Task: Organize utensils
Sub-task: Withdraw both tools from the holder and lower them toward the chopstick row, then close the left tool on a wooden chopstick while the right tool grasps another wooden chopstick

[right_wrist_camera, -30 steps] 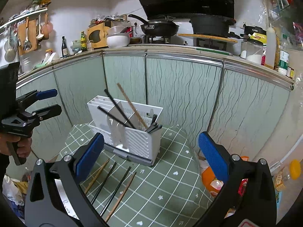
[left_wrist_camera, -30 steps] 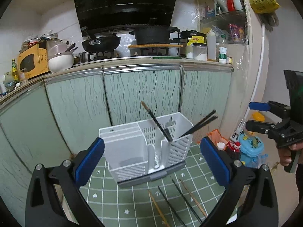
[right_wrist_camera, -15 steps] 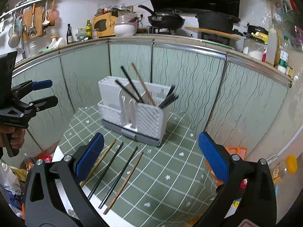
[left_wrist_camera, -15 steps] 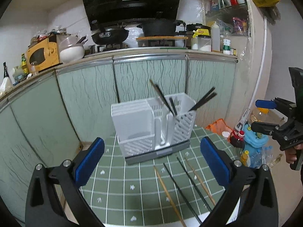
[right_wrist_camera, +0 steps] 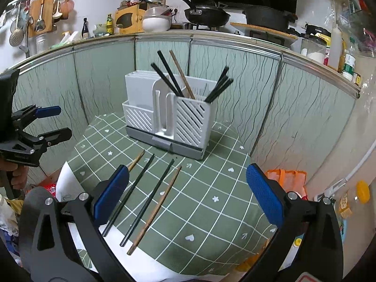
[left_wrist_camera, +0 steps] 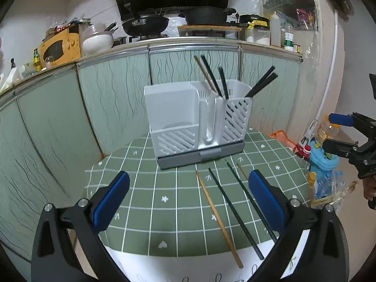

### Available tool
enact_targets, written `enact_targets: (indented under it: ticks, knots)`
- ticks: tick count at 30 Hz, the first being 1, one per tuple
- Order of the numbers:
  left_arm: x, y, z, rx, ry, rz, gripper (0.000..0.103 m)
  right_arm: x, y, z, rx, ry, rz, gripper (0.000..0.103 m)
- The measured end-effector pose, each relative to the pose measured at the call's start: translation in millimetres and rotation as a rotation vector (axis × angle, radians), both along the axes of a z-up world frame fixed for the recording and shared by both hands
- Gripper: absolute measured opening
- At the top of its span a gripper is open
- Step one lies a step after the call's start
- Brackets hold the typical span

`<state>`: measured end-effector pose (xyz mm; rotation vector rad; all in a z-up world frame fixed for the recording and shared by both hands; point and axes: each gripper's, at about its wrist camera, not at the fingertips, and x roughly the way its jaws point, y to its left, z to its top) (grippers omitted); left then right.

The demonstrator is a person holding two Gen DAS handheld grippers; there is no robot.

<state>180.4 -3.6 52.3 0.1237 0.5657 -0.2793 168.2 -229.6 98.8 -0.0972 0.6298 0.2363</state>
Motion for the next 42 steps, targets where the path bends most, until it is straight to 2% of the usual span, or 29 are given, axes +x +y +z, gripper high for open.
enact_targets:
  ticks: [22, 29, 42]
  knots:
    - [-22, -3, -76, 0.052, 0.015, 0.086, 0.099, -13, 11, -89, -0.026, 0.074, -0.081, 0.096]
    - [-26, -6, -94, 0.073, 0.038, 0.1, 0.099, -19, 13, -106, -0.024, 0.101, -0.09, 0.096]
    - [-31, -24, -124, 0.093, 0.085, 0.061, 0.099, -17, 20, -128, -0.014, 0.138, -0.078, 0.096]
